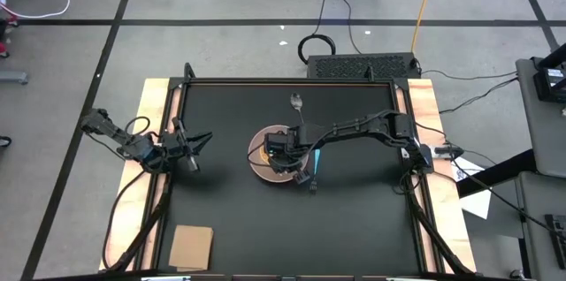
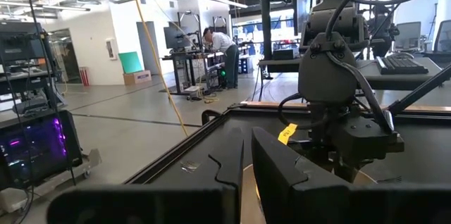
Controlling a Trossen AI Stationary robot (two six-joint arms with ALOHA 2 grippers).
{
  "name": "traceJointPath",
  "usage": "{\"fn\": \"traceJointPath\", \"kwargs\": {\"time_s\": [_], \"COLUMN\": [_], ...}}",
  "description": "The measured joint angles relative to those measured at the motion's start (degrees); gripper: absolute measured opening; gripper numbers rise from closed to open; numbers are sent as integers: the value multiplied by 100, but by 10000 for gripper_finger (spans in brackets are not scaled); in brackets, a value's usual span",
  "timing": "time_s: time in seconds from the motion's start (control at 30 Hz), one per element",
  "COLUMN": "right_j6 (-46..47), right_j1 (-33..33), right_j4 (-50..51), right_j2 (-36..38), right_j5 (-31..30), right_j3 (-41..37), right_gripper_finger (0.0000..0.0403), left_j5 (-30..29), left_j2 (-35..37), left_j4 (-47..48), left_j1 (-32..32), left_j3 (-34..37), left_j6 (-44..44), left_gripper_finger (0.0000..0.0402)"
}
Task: Set table place
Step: Put the yellow bowl on top of the white plate, then move the blue fork from the right side of the plate to the center of the table
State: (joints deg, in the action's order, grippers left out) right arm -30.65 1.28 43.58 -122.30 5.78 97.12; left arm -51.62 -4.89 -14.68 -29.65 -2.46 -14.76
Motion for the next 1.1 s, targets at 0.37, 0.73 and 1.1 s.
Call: {"fn": "traceJointPath", "kwargs": {"time_s": [0.37, 0.73, 1.1], "right_j6": [0, 146, 750], "right_j1": [0, 0, 89], "right_j4": [-25, 74, 871], "right_j2": [130, 593, 972], "right_j5": [-15, -188, -606], "right_j3": [0, 0, 2], "right_gripper_finger": [77, 78, 78], "left_j5": [2, -17, -50], "left_j2": [0, 2, 2], "left_j4": [10, 65, 206], "left_j1": [0, 0, 0], "left_j3": [0, 0, 0], "left_j6": [2, 35, 337], "left_gripper_finger": [37, 37, 37]}}
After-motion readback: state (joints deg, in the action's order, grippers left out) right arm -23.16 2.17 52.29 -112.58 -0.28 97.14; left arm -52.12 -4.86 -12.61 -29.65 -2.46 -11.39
